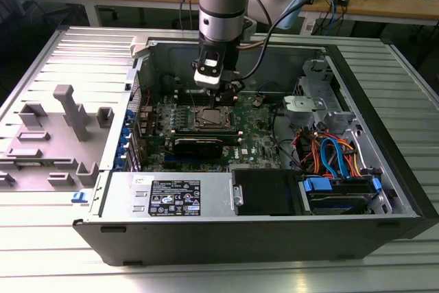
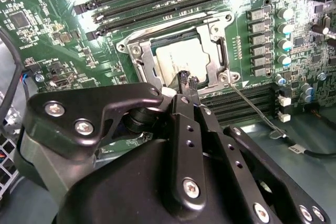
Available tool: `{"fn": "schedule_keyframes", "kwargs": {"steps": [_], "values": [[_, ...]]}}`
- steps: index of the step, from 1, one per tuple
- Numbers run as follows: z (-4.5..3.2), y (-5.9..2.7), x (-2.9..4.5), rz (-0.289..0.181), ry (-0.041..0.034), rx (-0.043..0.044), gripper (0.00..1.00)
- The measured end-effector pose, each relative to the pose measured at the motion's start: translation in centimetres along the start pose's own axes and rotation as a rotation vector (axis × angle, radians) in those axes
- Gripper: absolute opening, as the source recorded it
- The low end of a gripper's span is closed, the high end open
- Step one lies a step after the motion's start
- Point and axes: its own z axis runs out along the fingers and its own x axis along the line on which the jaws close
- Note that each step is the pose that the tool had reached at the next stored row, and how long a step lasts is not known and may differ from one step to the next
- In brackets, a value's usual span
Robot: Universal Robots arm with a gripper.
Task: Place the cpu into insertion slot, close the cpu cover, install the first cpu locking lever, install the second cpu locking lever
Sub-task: 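Install the first cpu locking lever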
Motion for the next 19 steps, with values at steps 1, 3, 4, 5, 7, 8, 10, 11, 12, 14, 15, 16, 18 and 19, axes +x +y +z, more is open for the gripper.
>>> {"fn": "schedule_keyframes", "kwargs": {"steps": [1,3,4,5,7,8,10,11,12,14,15,16,18,19], "values": [[-0.05,0.0,0.0,0.0,-0.0001,0.0002,0.11],[-0.21,-0.01,0.0,-0.001,-0.0002,0.0003,0.11],[-0.21,0.0,0.0,-0.001,-0.0001,0.0001,0.11],[-0.21,0.0,0.0,-0.001,-0.0001,0.0001,0.11],[-0.21,-0.2,0.21,-0.002,-0.0001,0.0002,0.11],[-0.2,-0.32,0.33,-0.002,-0.0001,0.0002,0.11],[-0.2,-0.61,0.62,-0.006,0.0001,0.0,0.11],[-0.2,-0.75,0.76,-0.009,0.0001,0.0,0.11],[-0.2,-0.82,0.84,-0.01,0.0002,0.0,0.11],[-0.2,-0.95,0.95,-0.013,0.0001,0.0,0.11],[-0.2,-0.97,0.98,-0.014,0.0002,0.0,0.11],[-0.3,-1.0,0.99,-0.015,0.0001,0.0001,0.11],[-0.5,-0.99,1.0,-0.016,0.0002,0.0,0.11],[-0.49,-0.99,1.0,-0.016,0.0002,-0.0002,0.11]]}}
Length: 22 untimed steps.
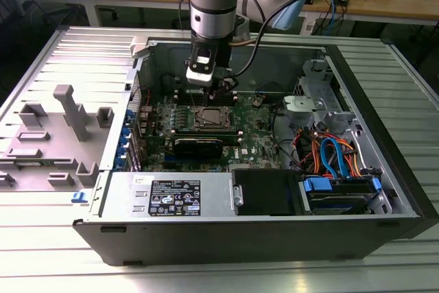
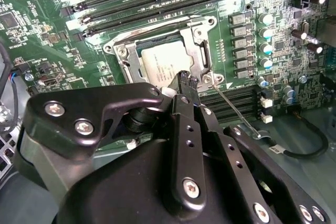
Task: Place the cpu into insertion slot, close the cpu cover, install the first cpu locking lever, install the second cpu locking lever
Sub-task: 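Install the first cpu locking lever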
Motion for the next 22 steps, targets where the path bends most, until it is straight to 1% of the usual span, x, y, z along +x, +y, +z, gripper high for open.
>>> {"fn": "schedule_keyframes", "kwargs": {"steps": [15,18,22], "values": [[-0.1,-0.09,0.09,-0.003,-0.0001,0.0004,0.11],[-0.08,-0.18,0.19,-0.045,0.0001,0.0003,0.11],[-0.08,-0.19,0.2,-0.125,0.0004,0.0007,0.11]]}}
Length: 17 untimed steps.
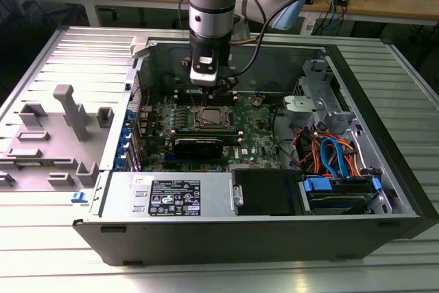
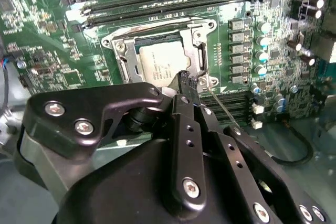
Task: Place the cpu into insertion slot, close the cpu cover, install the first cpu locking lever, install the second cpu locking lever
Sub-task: 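Install the first cpu locking lever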
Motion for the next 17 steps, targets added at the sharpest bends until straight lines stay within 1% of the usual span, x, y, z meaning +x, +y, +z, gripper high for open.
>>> {"fn": "schedule_keyframes", "kwargs": {"steps": [2,3,4,5,17], "values": [[0.01,0.0,0.0,-0.047,0.0002,0.0002,0.11],[0.01,0.0,0.0,-0.064,0.0003,0.0002,0.11],[0.02,0.0,0.0,-0.094,0.0004,0.0002,0.11],[0.02,0.0,0.0,-0.108,0.0004,0.0003,0.11],[0.02,0.0,0.0,-0.109,0.0006,0.0001,0.11]]}}
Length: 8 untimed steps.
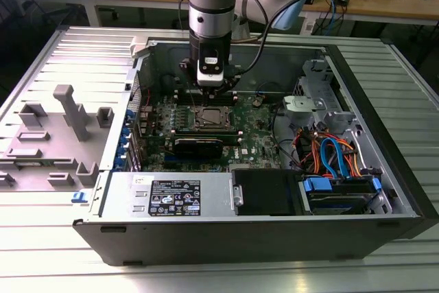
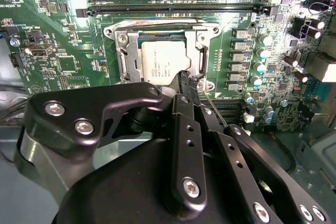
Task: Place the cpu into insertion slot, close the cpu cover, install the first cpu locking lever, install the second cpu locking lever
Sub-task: 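Install the first cpu locking lever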
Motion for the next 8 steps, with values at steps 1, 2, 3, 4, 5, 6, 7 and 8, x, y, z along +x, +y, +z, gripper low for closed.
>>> {"fn": "schedule_keyframes", "kwargs": {"steps": [1,2,3,4,5,6,7,8], "values": [[0.0,0.0,0.0,-0.001,0.0,-0.0001,0.11],[0.0,0.0,0.0,-0.003,0.0,-0.0001,0.11],[0.0,0.0,0.0,-0.008,0.0001,-0.0001,0.11],[0.0,0.0,0.0,-0.015,0.0002,0.0,0.11],[0.0,0.0,0.0,-0.033,0.0009,0.0005,0.11],[0.0,0.0,0.01,-0.054,0.0013,0.0008,0.11],[0.01,0.0,0.0,-0.072,0.0015,0.0009,0.11],[0.01,0.0,0.0,-0.092,0.0016,0.0009,0.11]]}}
